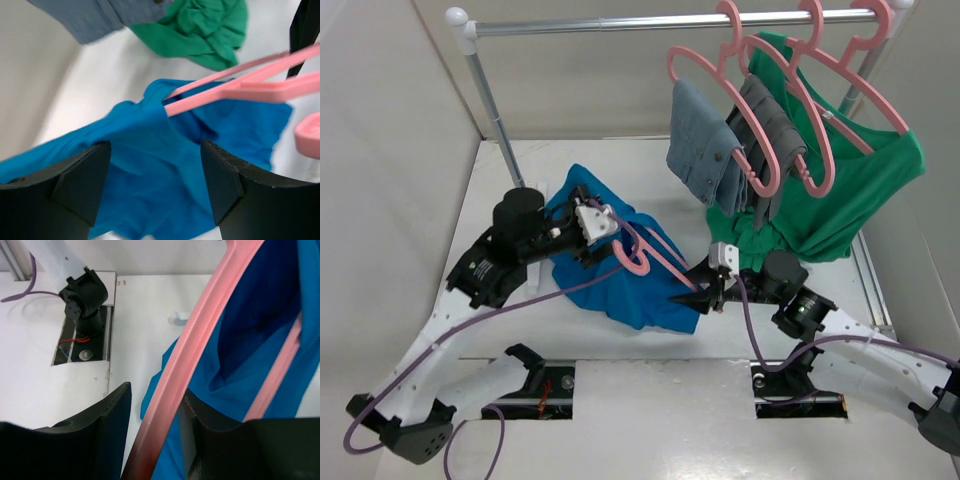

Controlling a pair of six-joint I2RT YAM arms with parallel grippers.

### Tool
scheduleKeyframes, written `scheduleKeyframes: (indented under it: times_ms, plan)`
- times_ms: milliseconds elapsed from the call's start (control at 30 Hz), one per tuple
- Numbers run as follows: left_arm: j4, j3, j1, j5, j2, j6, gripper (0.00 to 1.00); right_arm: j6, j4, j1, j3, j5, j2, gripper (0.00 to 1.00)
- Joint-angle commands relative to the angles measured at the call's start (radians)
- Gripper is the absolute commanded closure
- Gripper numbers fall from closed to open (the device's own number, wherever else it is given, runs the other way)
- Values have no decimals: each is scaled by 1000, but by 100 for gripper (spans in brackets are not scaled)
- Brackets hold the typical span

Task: Place the t-shirt on the hanger
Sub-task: Place tshirt on hanger

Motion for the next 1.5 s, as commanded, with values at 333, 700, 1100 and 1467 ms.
scheduleKeyframes:
  times_ms: [333,700,1100,1467]
  plan:
    - [10,-32,-9,-29,-110,367,25,-13,111,-33,0,-156,-3,100]
    - [-88,45,-9,-6,12,541,22,-13,65,-33,31,-144,-2,100]
    - [-410,232,9,158,94,641,20,-34,56,-33,22,-113,-2,100]
    - [-483,153,28,64,119,780,20,-63,5,-33,42,-104,-2,100]
